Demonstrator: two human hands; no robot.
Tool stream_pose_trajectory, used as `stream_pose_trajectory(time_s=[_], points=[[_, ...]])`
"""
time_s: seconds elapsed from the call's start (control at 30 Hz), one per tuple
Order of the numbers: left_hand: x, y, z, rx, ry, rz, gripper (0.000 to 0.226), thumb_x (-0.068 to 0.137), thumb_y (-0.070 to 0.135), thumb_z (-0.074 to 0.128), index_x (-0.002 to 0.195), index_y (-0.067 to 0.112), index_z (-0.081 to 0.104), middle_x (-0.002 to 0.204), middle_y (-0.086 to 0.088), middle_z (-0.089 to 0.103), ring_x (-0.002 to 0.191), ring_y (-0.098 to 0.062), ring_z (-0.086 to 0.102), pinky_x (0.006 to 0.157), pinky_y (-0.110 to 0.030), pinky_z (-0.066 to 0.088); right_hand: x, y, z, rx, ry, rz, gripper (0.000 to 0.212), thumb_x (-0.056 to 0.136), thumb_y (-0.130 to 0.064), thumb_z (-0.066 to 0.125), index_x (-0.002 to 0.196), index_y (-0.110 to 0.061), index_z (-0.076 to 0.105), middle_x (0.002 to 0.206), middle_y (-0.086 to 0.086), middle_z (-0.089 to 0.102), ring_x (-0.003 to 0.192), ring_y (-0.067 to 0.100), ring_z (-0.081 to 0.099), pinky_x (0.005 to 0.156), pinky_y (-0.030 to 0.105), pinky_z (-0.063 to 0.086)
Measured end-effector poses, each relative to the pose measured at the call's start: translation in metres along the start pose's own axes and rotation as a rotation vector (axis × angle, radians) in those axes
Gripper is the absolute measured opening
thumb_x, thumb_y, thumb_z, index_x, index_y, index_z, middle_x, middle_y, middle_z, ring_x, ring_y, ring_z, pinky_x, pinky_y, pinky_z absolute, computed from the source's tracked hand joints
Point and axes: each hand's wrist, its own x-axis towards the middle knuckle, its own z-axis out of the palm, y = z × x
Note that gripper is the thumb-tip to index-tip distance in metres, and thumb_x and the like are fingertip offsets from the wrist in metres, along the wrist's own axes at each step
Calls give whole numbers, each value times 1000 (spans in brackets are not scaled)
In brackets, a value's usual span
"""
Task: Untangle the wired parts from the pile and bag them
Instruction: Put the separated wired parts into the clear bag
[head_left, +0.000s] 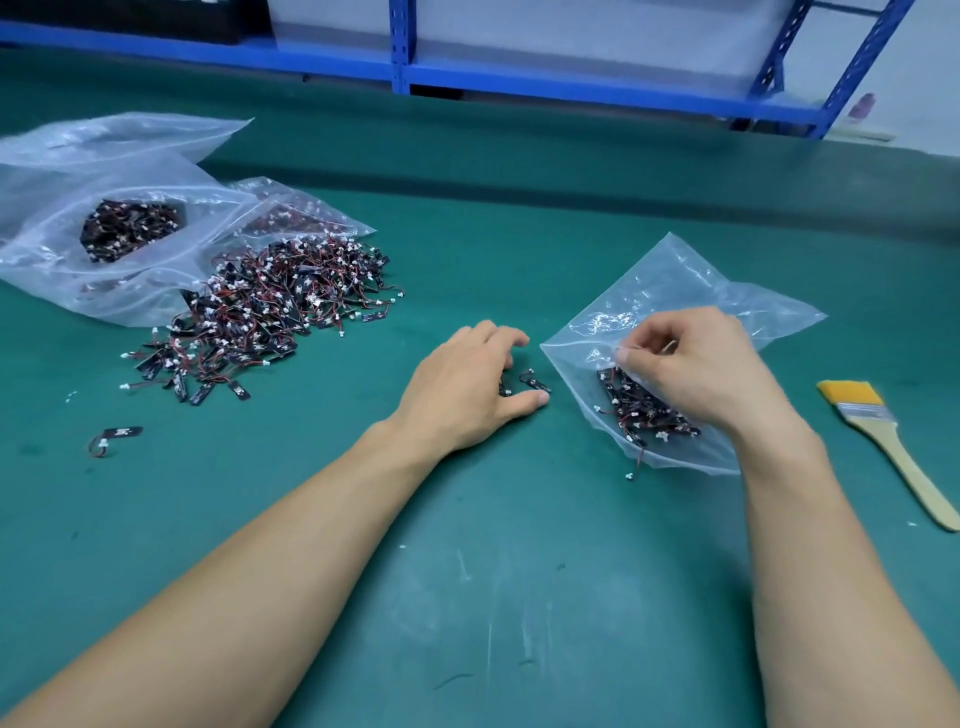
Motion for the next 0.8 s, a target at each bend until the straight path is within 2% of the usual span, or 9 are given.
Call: stream_pose_trajectory(time_s=[0.1, 0.23, 0.3, 0.4, 0.5, 0.57, 0.63, 0.7, 0.8], points=[[1, 6, 5, 73, 5, 34, 36, 88, 61, 60, 111, 34, 60, 104, 10, 51, 101, -13, 47, 84, -31, 41, 0, -1, 3, 19, 52, 16, 14, 84, -27, 75, 71, -24, 71, 65, -9, 66, 59, -3, 55, 56, 21, 40], [-1, 4, -1, 44, 25, 29, 15, 92, 46, 60, 91, 31, 58, 91, 12, 51, 91, -15, 52, 71, -30, 37, 0, -5, 7, 93, 114, 10, 13, 84, -25, 73, 71, -24, 70, 67, -12, 66, 56, 0, 55, 57, 23, 42], [-1, 1, -6, 13, 103, -34, 14, 90, 43, 61, 83, 32, 56, 85, 13, 54, 84, -14, 55, 69, -31, 41, 0, -6, 10, 148, 124, 8, 12, 83, -25, 72, 71, -25, 71, 69, -18, 66, 54, 1, 54, 58, 23, 42], [-3, -8, -16, -49, 204, -92, 23, 91, 52, 57, 80, 32, 57, 80, 14, 54, 74, -10, 51, 70, -32, 44, 0, -8, 15, 179, 97, 3, 11, 83, -26, 74, 73, -26, 71, 68, -20, 65, 52, 1, 54, 59, 22, 42], [-8, -24, -29, -126, 183, -63, 32, 92, 60, 45, 84, 33, 61, 79, 15, 53, 72, -1, 51, 76, -37, 48, -1, -9, 19, 158, 68, -11, 11, 82, -27, 75, 73, -27, 70, 70, -19, 66, 55, 2, 56, 60, 23, 43], [-11, -37, -37, -168, 106, -38, 41, 87, 72, 50, 97, 35, 64, 91, 18, 54, 79, 5, 50, 83, -37, 48, -1, -8, 20, 142, 66, -18, 12, 83, -27, 74, 72, -28, 70, 70, -20, 66, 57, 1, 57, 57, 23, 42], [-15, -43, -44, -125, -78, -28, 76, 66, 87, 58, 123, 37, 60, 112, 18, 52, 95, 8, 46, 95, -34, 44, 0, -6, 21, 141, 60, -19, 13, 83, -26, 74, 71, -28, 70, 69, -20, 65, 57, -2, 55, 50, 19, 41], [-18, -37, -46, -5, -208, 2, 112, 49, 94, 56, 144, 36, 44, 129, 14, 46, 114, -3, 40, 107, -35, 36, 1, -5, 21, 128, 55, -16, 13, 84, -24, 73, 71, -27, 70, 69, -18, 66, 57, -3, 55, 46, 16, 38], [-22, -17, -40, 176, -266, 62, 118, 50, 99, 46, 149, 38, 36, 134, 12, 39, 120, -12, 37, 104, -33, 37, 1, -3, 22, 122, 58, -14, 13, 83, -25, 74, 71, -27, 70, 70, -17, 66, 59, -3, 55, 53, 20, 39]])
